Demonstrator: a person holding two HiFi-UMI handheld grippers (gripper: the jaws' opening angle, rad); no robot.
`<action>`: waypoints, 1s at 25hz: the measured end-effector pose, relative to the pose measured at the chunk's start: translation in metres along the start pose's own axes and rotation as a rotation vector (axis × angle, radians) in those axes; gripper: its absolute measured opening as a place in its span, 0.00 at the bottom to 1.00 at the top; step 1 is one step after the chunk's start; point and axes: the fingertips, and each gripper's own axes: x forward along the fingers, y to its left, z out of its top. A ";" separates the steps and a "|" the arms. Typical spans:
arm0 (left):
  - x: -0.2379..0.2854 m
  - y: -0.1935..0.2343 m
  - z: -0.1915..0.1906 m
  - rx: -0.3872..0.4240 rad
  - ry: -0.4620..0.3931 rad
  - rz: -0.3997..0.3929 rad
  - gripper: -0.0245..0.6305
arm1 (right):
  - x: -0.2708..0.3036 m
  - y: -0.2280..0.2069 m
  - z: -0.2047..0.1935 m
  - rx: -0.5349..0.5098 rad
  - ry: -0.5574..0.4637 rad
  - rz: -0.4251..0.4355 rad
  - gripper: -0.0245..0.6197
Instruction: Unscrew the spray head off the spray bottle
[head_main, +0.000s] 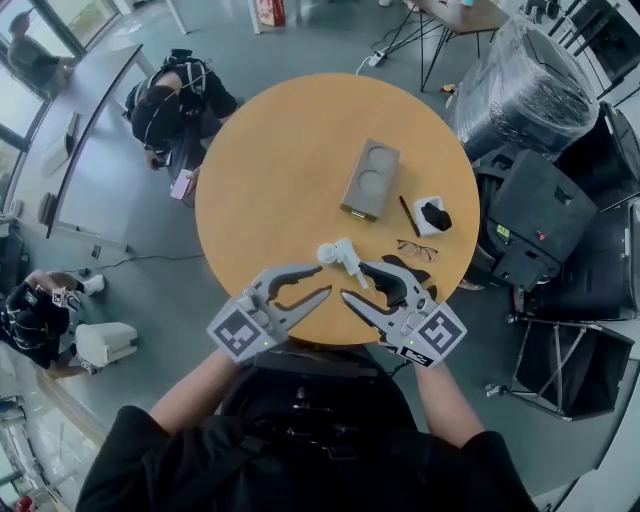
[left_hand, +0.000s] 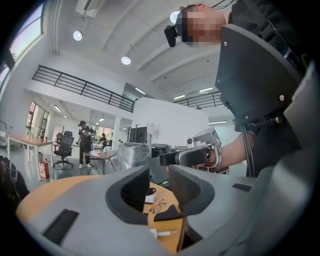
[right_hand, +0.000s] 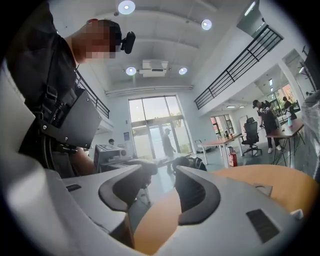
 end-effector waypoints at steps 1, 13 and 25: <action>-0.002 -0.003 0.006 -0.003 -0.007 -0.002 0.22 | 0.000 0.005 0.005 -0.007 -0.006 0.007 0.40; 0.002 -0.021 0.024 -0.035 -0.003 0.007 0.04 | -0.006 0.033 0.024 -0.100 0.003 0.050 0.06; -0.001 -0.021 0.021 -0.028 0.010 0.015 0.04 | -0.010 0.033 0.032 -0.104 -0.012 0.026 0.06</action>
